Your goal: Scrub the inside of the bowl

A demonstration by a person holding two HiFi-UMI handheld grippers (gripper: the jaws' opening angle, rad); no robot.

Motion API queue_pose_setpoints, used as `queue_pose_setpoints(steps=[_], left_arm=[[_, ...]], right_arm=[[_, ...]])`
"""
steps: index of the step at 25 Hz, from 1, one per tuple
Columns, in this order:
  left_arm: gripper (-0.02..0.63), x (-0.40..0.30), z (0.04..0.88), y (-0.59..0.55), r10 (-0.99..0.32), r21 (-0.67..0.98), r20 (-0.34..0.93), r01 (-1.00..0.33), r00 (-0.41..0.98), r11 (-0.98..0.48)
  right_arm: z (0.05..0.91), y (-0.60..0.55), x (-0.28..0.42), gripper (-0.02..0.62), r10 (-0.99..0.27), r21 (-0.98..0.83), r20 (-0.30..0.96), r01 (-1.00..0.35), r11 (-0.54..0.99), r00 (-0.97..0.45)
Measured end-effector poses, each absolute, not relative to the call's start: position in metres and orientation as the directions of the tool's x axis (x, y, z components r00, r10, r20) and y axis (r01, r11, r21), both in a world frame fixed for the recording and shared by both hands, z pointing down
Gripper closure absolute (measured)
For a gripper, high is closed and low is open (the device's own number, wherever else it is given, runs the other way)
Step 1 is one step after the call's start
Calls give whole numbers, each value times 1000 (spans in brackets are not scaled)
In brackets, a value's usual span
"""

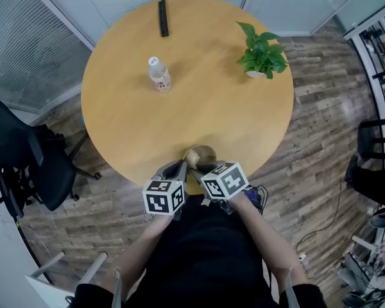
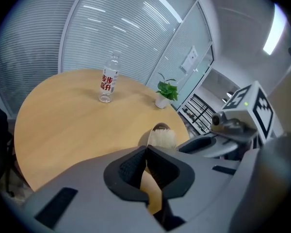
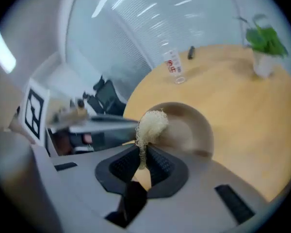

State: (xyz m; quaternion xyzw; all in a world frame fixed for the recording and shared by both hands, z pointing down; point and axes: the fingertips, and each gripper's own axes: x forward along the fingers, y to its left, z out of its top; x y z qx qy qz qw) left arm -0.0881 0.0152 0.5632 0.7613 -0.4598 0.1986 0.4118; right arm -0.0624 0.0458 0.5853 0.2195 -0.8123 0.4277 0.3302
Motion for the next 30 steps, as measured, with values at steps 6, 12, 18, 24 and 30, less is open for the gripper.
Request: queue_pose_setpoints(steps=[6, 12, 18, 24, 30], left_arm=[[589, -86, 555, 11, -572, 429, 651, -864, 499, -264], [591, -93, 550, 5, -622, 310, 648, -898, 439, -312], [591, -88, 547, 7, -623, 266, 644, -894, 444, -361], [589, -69, 546, 15, -568, 276, 649, -852, 507, -445], [589, -84, 550, 11, -586, 279, 661, -879, 469, -388]], right_arm=[[590, 20, -39, 551, -162, -727, 664, -681, 84, -730], [597, 34, -39, 551, -120, -796, 595, -561, -228, -795], [595, 30, -30, 551, -172, -793, 586, -515, -327, -792], [576, 15, -44, 551, -178, -668, 692, -715, 207, -699], [593, 44, -47, 551, -137, -88, 898, -477, 875, -418]])
